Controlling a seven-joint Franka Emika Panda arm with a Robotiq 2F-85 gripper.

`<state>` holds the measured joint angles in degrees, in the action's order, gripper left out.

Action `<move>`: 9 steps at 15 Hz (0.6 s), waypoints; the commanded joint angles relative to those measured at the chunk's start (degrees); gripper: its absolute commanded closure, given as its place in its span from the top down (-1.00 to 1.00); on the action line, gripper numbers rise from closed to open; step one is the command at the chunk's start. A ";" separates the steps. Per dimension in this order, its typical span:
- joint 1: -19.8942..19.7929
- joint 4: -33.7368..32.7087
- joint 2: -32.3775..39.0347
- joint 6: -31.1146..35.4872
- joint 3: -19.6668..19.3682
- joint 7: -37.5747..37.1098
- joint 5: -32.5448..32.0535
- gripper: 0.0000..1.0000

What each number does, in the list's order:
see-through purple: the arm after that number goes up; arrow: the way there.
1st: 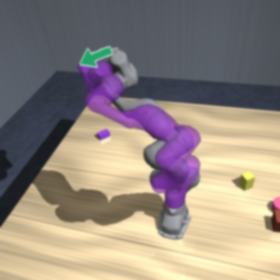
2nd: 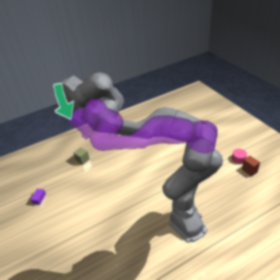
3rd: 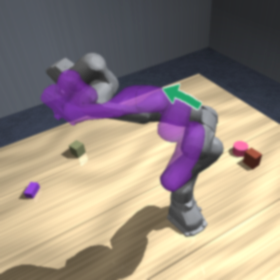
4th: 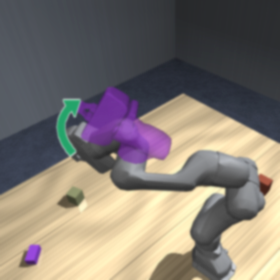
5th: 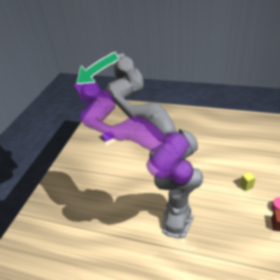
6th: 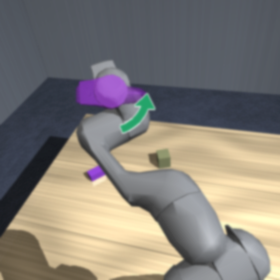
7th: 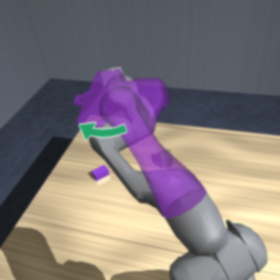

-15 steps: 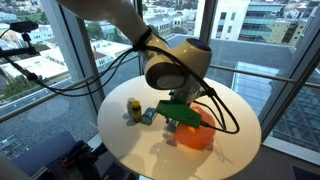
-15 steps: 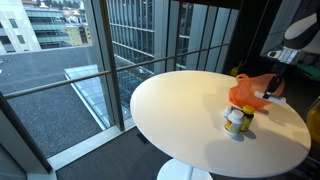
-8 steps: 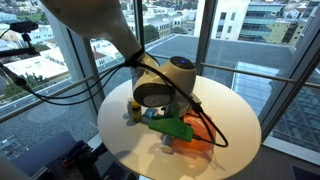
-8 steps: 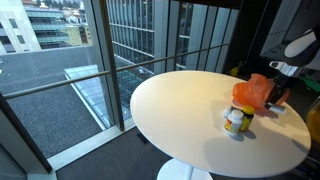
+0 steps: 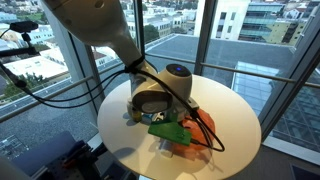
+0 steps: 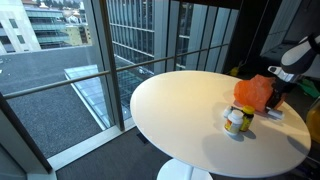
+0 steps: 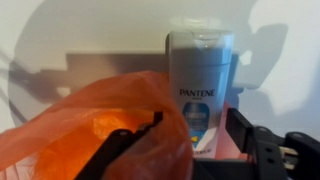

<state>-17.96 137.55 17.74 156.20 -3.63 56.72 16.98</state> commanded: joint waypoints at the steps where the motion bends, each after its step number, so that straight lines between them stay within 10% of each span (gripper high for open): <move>1: -1.14 -1.44 -0.36 -0.15 0.86 -1.58 -0.45 0.98; 9: -3.14 -6.87 -1.32 -1.81 3.21 -2.95 4.59 1.00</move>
<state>-19.15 132.69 17.67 156.15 -2.38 54.05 18.83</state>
